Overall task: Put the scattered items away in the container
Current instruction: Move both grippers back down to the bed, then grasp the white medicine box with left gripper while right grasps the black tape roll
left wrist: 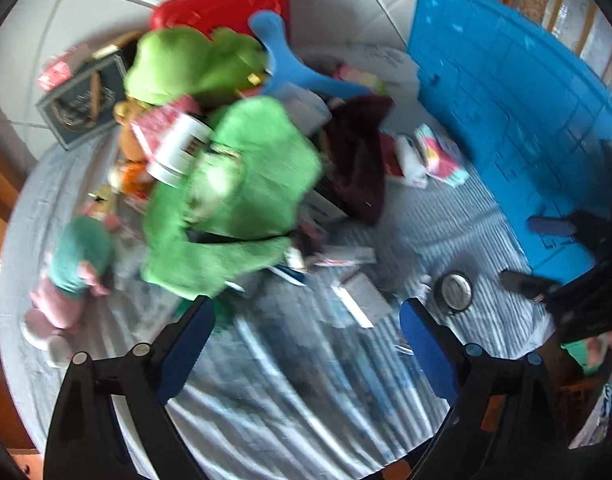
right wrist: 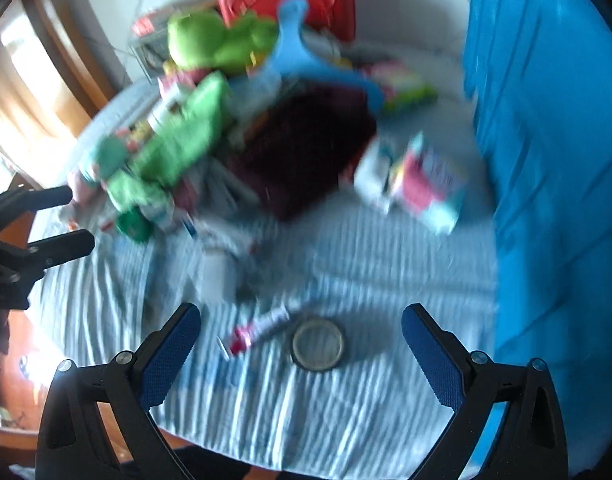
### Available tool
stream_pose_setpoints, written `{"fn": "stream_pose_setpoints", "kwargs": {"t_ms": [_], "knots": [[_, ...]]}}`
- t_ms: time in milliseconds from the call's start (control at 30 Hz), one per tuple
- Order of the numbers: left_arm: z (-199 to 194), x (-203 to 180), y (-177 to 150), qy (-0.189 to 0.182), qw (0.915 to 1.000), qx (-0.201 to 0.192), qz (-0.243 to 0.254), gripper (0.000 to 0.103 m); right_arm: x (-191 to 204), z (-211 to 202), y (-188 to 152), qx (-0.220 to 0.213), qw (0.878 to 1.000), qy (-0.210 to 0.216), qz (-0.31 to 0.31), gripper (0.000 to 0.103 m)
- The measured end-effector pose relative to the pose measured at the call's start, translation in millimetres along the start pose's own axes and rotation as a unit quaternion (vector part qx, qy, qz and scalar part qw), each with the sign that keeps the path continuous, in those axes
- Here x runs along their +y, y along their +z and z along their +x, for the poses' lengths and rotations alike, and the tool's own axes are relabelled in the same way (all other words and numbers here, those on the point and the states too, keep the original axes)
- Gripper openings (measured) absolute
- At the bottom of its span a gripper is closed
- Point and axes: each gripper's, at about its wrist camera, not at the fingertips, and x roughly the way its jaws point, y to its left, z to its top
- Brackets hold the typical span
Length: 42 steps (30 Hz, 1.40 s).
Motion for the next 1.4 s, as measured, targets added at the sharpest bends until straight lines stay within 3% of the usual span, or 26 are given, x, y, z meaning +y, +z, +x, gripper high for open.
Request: {"fn": "stream_pose_setpoints", "kwargs": {"t_ms": [167, 467, 767, 867, 1000, 1167, 1233, 1400], "knots": [[47, -29, -2, 0.003, 0.9992, 0.038, 0.01, 0.093, -10, 41, -23, 0.024, 1.0, 0.001, 0.013, 0.102], [94, -31, -2, 0.018, 0.9973, 0.07, -0.009, 0.093, -23, 68, -35, 0.033, 0.999, -0.002, 0.009, 0.102], [117, -38, -2, 0.024, 0.9966, 0.079, -0.001, 0.092, -13, 83, -40, 0.027, 0.999, -0.017, -0.02, 0.091], [121, -39, -3, 0.023, 0.9961, 0.085, 0.0, 0.083, -8, 88, -40, 0.033, 0.998, -0.029, -0.034, 0.075], [126, -38, -8, 0.016, 0.9956, 0.093, -0.006, 0.082, -4, 88, -41, 0.032, 0.998, -0.035, -0.039, 0.071], [127, -32, -12, 0.012, 0.9957, 0.09, -0.021, 0.058, -1, 86, -44, 0.028, 0.997, -0.049, -0.06, 0.057], [126, -32, -12, 0.011, 0.996, 0.087, -0.021, 0.045, -1, 85, -43, 0.029, 0.996, -0.049, -0.063, 0.056], [120, -29, -9, -0.005, 0.9959, 0.083, -0.037, 0.03, -4, 83, -44, 0.027, 0.998, -0.039, -0.05, 0.056]]}}
